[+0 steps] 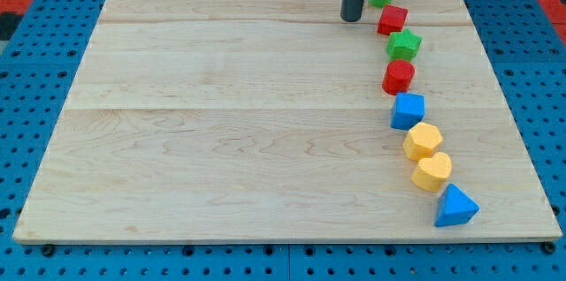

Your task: Place your hand at center of the board

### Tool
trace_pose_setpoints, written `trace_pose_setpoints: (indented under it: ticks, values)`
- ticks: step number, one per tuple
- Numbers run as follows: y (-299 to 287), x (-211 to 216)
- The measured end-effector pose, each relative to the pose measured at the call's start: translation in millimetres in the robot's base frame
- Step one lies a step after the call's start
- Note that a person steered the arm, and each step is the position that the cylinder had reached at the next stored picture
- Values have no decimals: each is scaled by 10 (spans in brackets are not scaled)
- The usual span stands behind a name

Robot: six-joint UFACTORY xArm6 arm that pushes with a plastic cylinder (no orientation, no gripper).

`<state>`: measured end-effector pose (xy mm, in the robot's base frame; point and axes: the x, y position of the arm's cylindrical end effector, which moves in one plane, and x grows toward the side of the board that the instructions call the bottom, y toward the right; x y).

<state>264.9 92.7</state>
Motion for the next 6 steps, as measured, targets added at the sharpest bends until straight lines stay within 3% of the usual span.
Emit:
trace_pose_setpoints:
  ticks: [2,4,6]
  values:
    - [-811,117]
    - [-807,1244]
    - [-903,1528]
